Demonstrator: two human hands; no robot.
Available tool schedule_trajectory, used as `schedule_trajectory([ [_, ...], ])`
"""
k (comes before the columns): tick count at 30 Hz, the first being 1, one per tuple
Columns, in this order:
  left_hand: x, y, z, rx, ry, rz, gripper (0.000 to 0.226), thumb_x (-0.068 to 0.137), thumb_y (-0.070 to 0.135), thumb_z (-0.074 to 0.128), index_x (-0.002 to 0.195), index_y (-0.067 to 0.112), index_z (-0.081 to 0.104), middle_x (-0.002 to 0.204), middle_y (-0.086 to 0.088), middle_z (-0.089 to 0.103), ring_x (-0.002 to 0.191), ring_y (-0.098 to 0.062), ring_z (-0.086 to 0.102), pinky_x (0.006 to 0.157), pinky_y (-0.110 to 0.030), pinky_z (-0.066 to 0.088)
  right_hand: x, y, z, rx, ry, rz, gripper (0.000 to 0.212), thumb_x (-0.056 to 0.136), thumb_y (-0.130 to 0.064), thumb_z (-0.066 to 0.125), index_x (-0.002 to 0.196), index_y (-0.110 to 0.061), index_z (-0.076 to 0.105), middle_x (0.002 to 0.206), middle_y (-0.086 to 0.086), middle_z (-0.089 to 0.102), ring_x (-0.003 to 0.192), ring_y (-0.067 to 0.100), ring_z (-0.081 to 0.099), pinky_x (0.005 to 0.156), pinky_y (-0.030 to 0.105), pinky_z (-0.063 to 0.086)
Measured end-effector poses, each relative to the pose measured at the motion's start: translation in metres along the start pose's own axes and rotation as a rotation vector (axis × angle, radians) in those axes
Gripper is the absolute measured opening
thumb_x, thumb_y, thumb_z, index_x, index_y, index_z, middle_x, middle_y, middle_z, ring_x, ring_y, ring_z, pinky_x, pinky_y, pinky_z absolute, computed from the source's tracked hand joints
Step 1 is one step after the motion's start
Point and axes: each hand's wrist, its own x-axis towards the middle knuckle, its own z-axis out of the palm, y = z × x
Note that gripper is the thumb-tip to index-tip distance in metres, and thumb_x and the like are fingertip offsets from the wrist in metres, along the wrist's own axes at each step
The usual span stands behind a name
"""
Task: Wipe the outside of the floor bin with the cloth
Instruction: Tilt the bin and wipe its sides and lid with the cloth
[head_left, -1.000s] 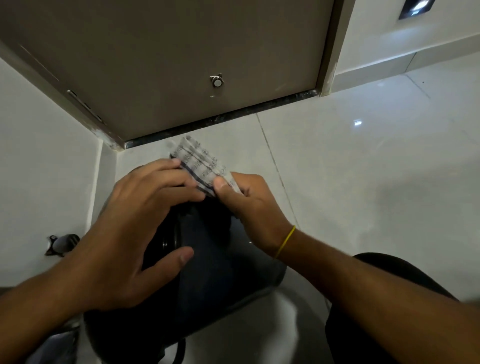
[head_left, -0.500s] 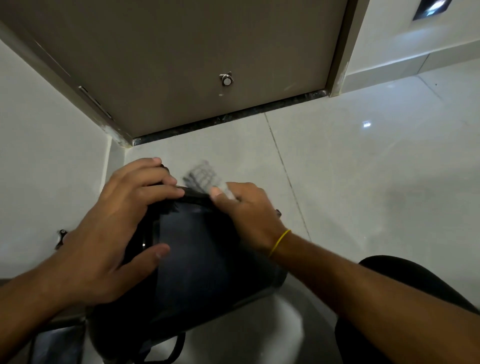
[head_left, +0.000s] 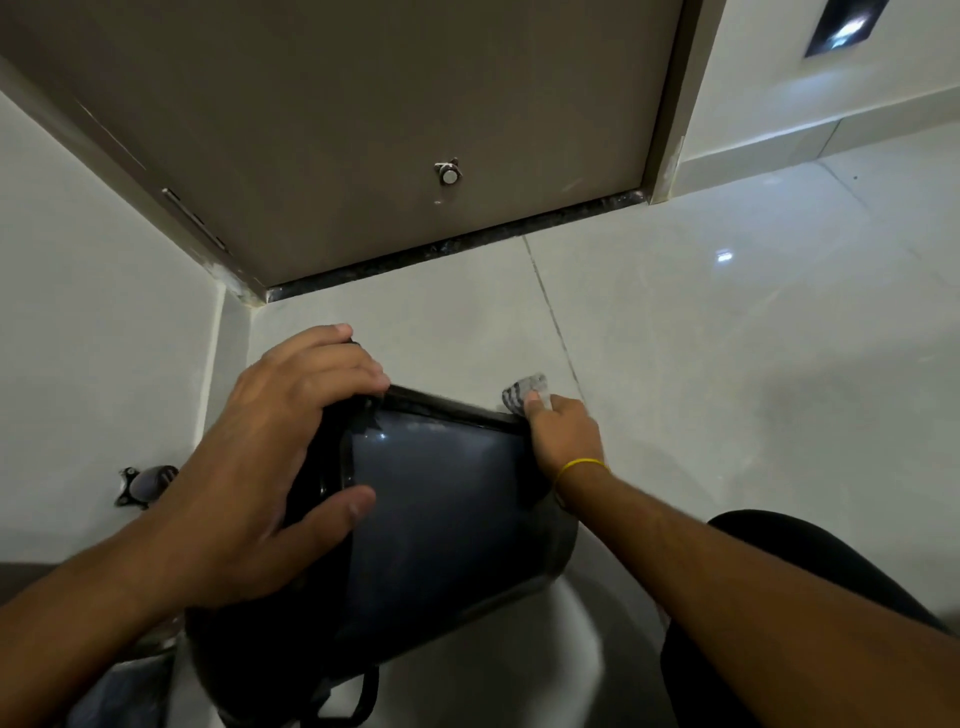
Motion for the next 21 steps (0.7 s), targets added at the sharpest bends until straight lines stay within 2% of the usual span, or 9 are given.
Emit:
schedule_trajectory([
  [2, 0.006, 0.000, 0.003, -0.005, 0.002, 0.008, 0.064, 0.103, 0.055, 0.056, 0.156, 0.021, 0.047, 0.161, 0.009, 0.050, 0.166, -0.028, 0.036, 0.128, -0.062, 0.037, -0.017, -0.006, 0.001, 0.084, 0.036, -0.077, 0.051, 0.108, -0.051, 0.052, 0.122, -0.010, 0.078, 0.131, 0.017, 0.076, 0.129, 0.035, 0.068, 0.112, 0.039, 0.050],
  [5, 0.012, -0.001, 0.006, -0.020, 0.017, -0.006, 0.070, 0.101, 0.053, 0.058, 0.164, 0.031, 0.036, 0.166, 0.008, 0.046, 0.167, -0.026, 0.035, 0.128, -0.063, 0.037, -0.073, -0.027, 0.017, 0.267, 0.008, -0.471, 0.036, 0.111, -0.038, 0.051, 0.128, -0.021, 0.077, 0.125, -0.007, 0.079, 0.114, -0.004, 0.070, 0.109, 0.028, 0.050],
  [9, 0.013, -0.004, 0.007, -0.106, 0.042, -0.032, 0.075, 0.104, 0.070, 0.048, 0.169, 0.044, 0.020, 0.173, 0.023, 0.029, 0.165, -0.024, 0.037, 0.125, -0.064, 0.040, -0.131, -0.035, 0.030, 0.424, -0.171, -0.723, 0.039, 0.108, -0.037, 0.048, 0.143, -0.031, 0.063, 0.130, -0.008, 0.076, 0.126, 0.010, 0.071, 0.107, 0.039, 0.059],
  [12, 0.005, -0.011, 0.008, -0.103, 0.054, -0.023, 0.077, 0.105, 0.068, 0.049, 0.170, 0.041, 0.019, 0.171, 0.018, 0.033, 0.165, -0.028, 0.035, 0.128, -0.066, 0.037, -0.122, -0.011, 0.021, 0.268, -0.084, -0.894, 0.035, 0.107, -0.026, 0.056, 0.140, -0.021, 0.066, 0.131, 0.000, 0.076, 0.126, 0.016, 0.071, 0.106, 0.042, 0.057],
  [14, 0.001, -0.018, 0.005, -0.105, 0.059, -0.042, 0.078, 0.104, 0.069, 0.050, 0.170, 0.040, 0.020, 0.165, 0.016, 0.039, 0.162, -0.031, 0.038, 0.128, -0.063, 0.036, -0.105, 0.002, 0.017, 0.197, 0.031, -0.873, 0.026, 0.105, -0.022, 0.060, 0.126, -0.021, 0.075, 0.121, 0.001, 0.081, 0.118, 0.014, 0.074, 0.101, 0.031, 0.057],
  [16, -0.001, -0.022, 0.002, -0.112, 0.060, -0.070, 0.077, 0.103, 0.072, 0.049, 0.169, 0.042, 0.020, 0.162, 0.016, 0.042, 0.160, -0.029, 0.041, 0.129, -0.054, 0.038, -0.089, 0.007, 0.016, 0.104, 0.158, -0.680, 0.021, 0.104, -0.026, 0.060, 0.090, -0.022, 0.076, 0.082, -0.004, 0.077, 0.084, 0.011, 0.069, 0.075, 0.027, 0.048],
  [17, -0.001, -0.023, 0.001, -0.117, 0.061, -0.082, 0.078, 0.103, 0.074, 0.048, 0.168, 0.043, 0.020, 0.161, 0.016, 0.042, 0.157, -0.029, 0.044, 0.128, -0.051, 0.039, -0.082, 0.006, 0.017, 0.050, 0.206, -0.582, 0.031, 0.104, -0.027, 0.059, 0.073, -0.022, 0.064, 0.064, -0.005, 0.063, 0.070, 0.014, 0.058, 0.068, 0.029, 0.039],
  [19, 0.000, -0.023, 0.000, -0.128, 0.064, -0.103, 0.079, 0.102, 0.077, 0.047, 0.168, 0.043, 0.019, 0.159, 0.016, 0.043, 0.152, -0.028, 0.048, 0.124, -0.051, 0.042, -0.077, 0.001, 0.017, 0.014, 0.223, -0.533, 0.040, 0.104, -0.023, 0.059, 0.066, -0.021, 0.046, 0.057, -0.006, 0.044, 0.063, 0.019, 0.047, 0.065, 0.032, 0.034],
  [21, 0.003, -0.022, 0.003, -0.124, 0.064, -0.091, 0.080, 0.102, 0.076, 0.046, 0.169, 0.043, 0.018, 0.159, 0.018, 0.043, 0.151, -0.028, 0.049, 0.123, -0.057, 0.042, -0.085, -0.011, 0.020, 0.039, 0.223, -0.635, 0.037, 0.104, -0.022, 0.056, 0.068, -0.016, 0.049, 0.063, -0.005, 0.051, 0.065, 0.022, 0.052, 0.063, 0.038, 0.040],
])
